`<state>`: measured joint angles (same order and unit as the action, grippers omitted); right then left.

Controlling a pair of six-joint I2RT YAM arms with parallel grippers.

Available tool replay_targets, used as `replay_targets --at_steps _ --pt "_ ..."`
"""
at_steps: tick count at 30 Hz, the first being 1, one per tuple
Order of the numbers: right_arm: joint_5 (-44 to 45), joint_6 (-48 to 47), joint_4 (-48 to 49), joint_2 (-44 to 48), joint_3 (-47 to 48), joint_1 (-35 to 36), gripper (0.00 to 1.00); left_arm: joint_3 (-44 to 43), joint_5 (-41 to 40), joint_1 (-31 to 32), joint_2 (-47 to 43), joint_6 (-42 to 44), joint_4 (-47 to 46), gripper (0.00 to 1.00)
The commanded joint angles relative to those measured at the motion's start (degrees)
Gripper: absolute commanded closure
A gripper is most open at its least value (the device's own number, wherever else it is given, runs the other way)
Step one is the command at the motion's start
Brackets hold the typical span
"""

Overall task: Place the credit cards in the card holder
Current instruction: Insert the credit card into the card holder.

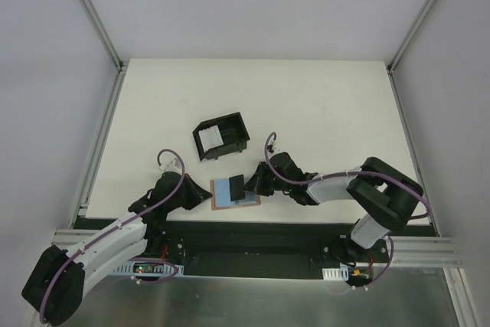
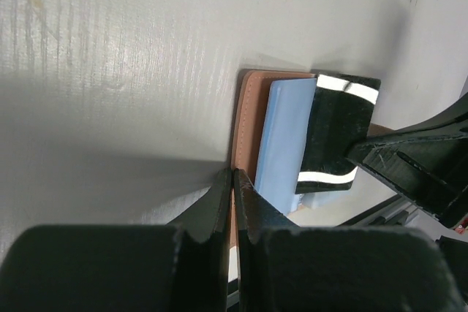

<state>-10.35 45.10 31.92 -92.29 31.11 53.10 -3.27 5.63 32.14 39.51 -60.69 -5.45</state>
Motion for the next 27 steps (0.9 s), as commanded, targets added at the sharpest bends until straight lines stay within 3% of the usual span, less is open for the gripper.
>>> replay_targets --at_steps 1,6,18,27 --pt "0.5 2.5 5.3 -0.4 -2.8 0.3 1.0 1.2 -0.2 -0.7 -0.7 -0.5 0.7 1.0" --pt "2.5 2.8 5.5 1.9 -5.6 0.6 1.0 1.4 -0.2 -0.7 -0.5 -0.7 0.7 1.0" --pt "-0.9 3.9 1.9 -3.3 -0.7 2.3 1.0 0.8 -0.3 -0.7 0.1 -0.5 0.5 1.0" --pt "1.1 4.5 0.0 0.5 -2.8 2.4 0.99 1.1 -0.2 -0.7 0.1 -0.5 0.4 1.0"
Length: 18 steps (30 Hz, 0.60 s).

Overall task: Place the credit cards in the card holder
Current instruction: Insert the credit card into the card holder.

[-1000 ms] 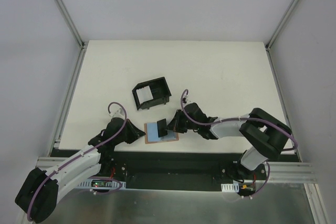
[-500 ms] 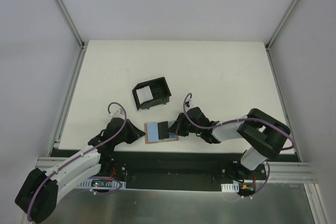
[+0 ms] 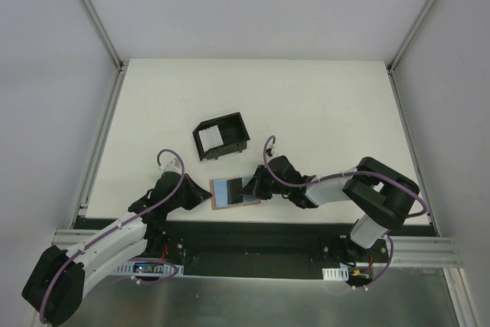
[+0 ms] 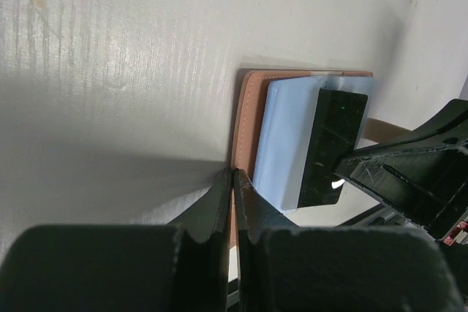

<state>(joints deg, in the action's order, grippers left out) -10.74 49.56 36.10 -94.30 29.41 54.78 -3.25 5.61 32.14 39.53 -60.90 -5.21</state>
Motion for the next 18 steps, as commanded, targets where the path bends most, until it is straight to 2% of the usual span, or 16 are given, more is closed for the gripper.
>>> replay_targets --at_steps 1,9,18 --pt "1.7 -0.2 -5.4 3.0 -1.0 0.7 1.0 1.1 -0.2 -0.7 0.0 -0.4 0.2 1.0" --pt "-3.7 -1.3 -6.5 -3.4 5.5 1.4 1.0 1.0 -0.3 -0.7 0.1 -0.4 -0.1 1.0" --pt "-3.6 -2.5 -8.2 -5.8 10.5 2.6 0.97 1.2 -0.2 -0.7 -0.7 -0.8 -0.1 1.0"
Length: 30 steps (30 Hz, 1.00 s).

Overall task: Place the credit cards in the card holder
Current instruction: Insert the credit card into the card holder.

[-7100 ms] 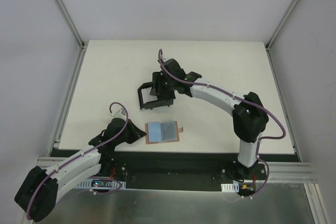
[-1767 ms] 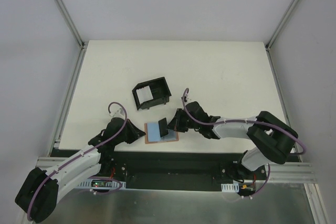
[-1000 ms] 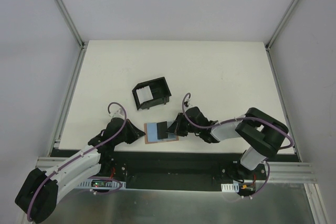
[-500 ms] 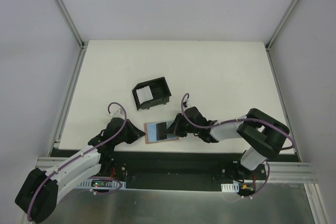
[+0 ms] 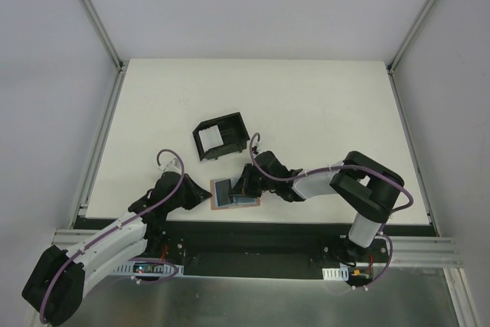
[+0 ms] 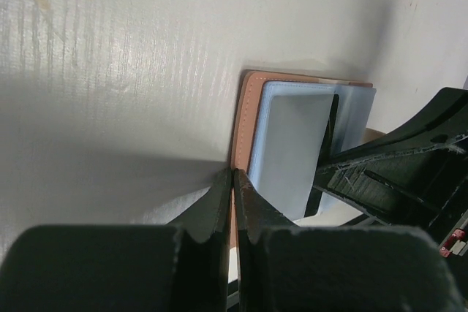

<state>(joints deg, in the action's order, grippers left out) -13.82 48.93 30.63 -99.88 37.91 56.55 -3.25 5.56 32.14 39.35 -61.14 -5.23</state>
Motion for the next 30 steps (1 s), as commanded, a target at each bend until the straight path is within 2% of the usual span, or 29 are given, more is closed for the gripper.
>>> replay_targets --at_steps 1,6,10,22,30 --pt "0.6 -2.4 -3.5 0.6 1.4 0.8 0.95 1.4 -0.1 -0.7 -0.5 -0.6 -0.1 1.0" --pt "7.2 -7.9 -12.9 7.8 0.9 0.7 0.7 1.7 -0.2 -0.7 -0.7 -0.8 -0.1 1.0" --pt "8.1 -10.0 -15.7 9.4 2.2 0.8 0.64 1.8 -0.1 -0.7 -0.7 -0.6 -0.1 1.0" --pt "0.0 -10.2 -16.2 -0.1 10.5 2.2 0.63 1.9 -0.1 -0.7 -1.1 -0.9 -0.2 1.0" --pt "0.6 -12.4 -16.2 1.4 12.0 3.3 0.67 1.8 -0.1 -0.7 -1.3 -0.7 -0.2 1.0"
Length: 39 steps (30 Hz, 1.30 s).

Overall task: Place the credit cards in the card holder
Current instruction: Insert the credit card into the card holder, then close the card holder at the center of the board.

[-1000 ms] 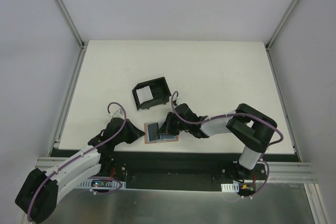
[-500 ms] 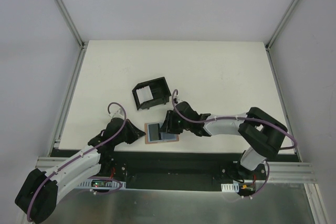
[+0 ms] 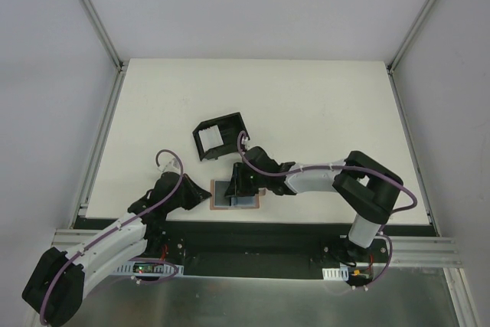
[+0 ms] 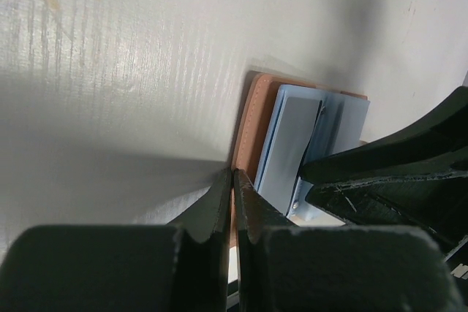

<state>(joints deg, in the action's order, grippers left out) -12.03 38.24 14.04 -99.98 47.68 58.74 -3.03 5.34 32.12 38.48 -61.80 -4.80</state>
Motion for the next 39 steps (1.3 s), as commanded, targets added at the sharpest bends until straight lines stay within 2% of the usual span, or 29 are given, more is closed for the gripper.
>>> replay_targets --at_steps 1,7,13,17,24,26,28,32,39 --pt "-0.2 -2.1 -0.6 2.4 2.0 1.2 0.67 1.5 0.3 -0.7 -0.5 0.0 -0.7 1.0" --pt "14.8 -8.3 -16.5 14.6 1.1 1.3 0.59 -0.3 1.0 -0.7 -1.3 2.2 0.0 1.0" --pt "27.8 -6.3 -31.7 22.5 -0.8 1.4 0.53 -3.7 2.0 -0.7 -1.0 5.0 1.5 1.0" --pt "28.0 -5.3 -32.9 21.8 -1.4 1.5 0.48 -5.4 2.9 -0.7 0.0 6.0 1.5 1.0" --pt "26.4 -5.5 -33.8 15.2 1.0 1.4 0.5 -7.1 4.6 -0.7 1.4 7.0 1.7 1.0" --pt "27.1 -5.5 -35.0 14.7 1.3 1.3 0.52 -7.4 4.9 -0.7 1.7 7.0 1.7 1.0" --pt "27.3 -5.5 -35.5 14.5 1.3 1.4 0.61 -7.9 5.2 -0.6 1.8 7.2 1.9 1.0" --pt "26.8 -5.7 -33.4 15.3 -0.1 1.3 0.85 -9.7 6.1 -0.6 2.5 8.4 2.2 1.0" --pt "25.1 -7.6 -28.7 16.0 -1.9 1.4 0.97 -14.5 8.3 0.7 6.7 10.9 2.3 1.0"
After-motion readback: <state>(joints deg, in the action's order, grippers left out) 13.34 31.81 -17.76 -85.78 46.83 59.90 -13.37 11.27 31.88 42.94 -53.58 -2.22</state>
